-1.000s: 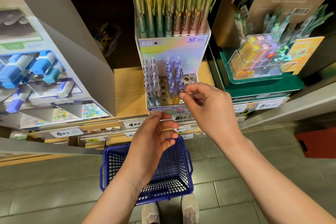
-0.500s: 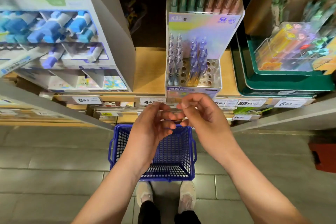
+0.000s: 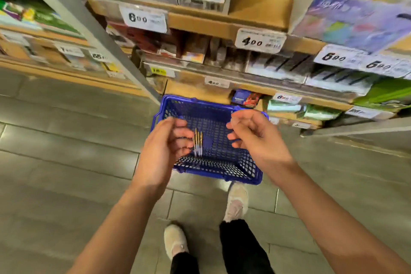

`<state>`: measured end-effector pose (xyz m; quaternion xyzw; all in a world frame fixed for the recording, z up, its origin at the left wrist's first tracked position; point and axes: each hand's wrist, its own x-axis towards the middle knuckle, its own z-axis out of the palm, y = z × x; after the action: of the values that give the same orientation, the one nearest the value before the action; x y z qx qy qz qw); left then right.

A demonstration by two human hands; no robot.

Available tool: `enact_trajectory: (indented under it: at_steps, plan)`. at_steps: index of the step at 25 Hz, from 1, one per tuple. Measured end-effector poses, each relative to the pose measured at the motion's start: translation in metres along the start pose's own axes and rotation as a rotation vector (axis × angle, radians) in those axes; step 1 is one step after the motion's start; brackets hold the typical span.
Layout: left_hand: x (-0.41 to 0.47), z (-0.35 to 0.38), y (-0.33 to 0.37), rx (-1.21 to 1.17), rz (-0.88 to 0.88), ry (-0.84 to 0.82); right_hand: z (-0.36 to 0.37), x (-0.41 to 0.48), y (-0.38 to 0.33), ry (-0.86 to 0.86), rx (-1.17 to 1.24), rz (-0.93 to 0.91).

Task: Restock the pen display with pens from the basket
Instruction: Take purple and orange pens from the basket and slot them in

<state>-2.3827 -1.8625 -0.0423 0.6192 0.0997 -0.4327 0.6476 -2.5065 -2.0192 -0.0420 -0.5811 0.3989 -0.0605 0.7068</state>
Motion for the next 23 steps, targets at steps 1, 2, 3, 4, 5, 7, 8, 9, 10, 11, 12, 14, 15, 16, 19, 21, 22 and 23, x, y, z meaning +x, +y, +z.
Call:
enact_trajectory:
  at_steps: [1, 2, 3, 4, 5, 7, 8, 9, 10, 11, 12, 14, 15, 16, 19, 21, 22, 23]
  plan:
    - [0.013, -0.014, -0.015, -0.006, -0.011, 0.016, 0.007, 0.008, 0.022, 0.013, 0.002, 0.014]
    - [0.028, -0.03, -0.035, -0.007, -0.024, 0.032, 0.016, 0.018, 0.049, 0.014, -0.004, 0.035]
    - [0.046, -0.045, -0.054, 0.009, -0.037, 0.046, 0.025, 0.029, 0.076, 0.002, -0.018, 0.056]
    - [0.064, -0.058, -0.075, 0.038, -0.059, 0.052, 0.031, 0.041, 0.103, -0.006, -0.033, 0.081]
    - [0.083, -0.07, -0.095, 0.076, -0.089, 0.056, 0.035, 0.053, 0.13, -0.008, -0.055, 0.106]
    - [0.125, -0.094, -0.133, 0.145, -0.126, 0.053, 0.04, 0.083, 0.182, -0.021, -0.099, 0.139]
    - [0.146, -0.104, -0.15, 0.184, -0.132, 0.047, 0.041, 0.099, 0.205, -0.029, -0.119, 0.156]
    - [0.166, -0.113, -0.165, 0.227, -0.133, 0.038, 0.042, 0.116, 0.227, -0.036, -0.14, 0.171]
    - [0.188, -0.122, -0.182, 0.263, -0.131, 0.022, 0.042, 0.135, 0.252, -0.045, -0.154, 0.186]
    - [0.21, -0.129, -0.197, 0.293, -0.13, 0.005, 0.043, 0.156, 0.278, -0.058, -0.178, 0.203]
    - [0.232, -0.134, -0.21, 0.323, -0.136, -0.014, 0.043, 0.176, 0.305, -0.07, -0.217, 0.224]
    - [0.275, -0.14, -0.233, 0.422, -0.167, -0.053, 0.044, 0.214, 0.358, -0.11, -0.342, 0.286]
    - [0.295, -0.14, -0.243, 0.478, -0.192, -0.069, 0.046, 0.23, 0.384, -0.152, -0.401, 0.317]
    - [0.311, -0.139, -0.25, 0.531, -0.217, -0.083, 0.048, 0.245, 0.405, -0.188, -0.447, 0.335]
    - [0.348, -0.13, -0.265, 0.7, -0.21, -0.157, 0.052, 0.287, 0.456, -0.235, -0.687, 0.299]
    - [0.362, -0.127, -0.266, 0.8, -0.16, -0.222, 0.058, 0.31, 0.477, -0.277, -0.979, 0.243]
    - [0.365, -0.127, -0.266, 0.853, -0.142, -0.248, 0.061, 0.317, 0.485, -0.285, -1.114, 0.216]
    - [0.368, -0.125, -0.265, 0.898, -0.12, -0.27, 0.065, 0.323, 0.49, -0.261, -1.211, 0.195]
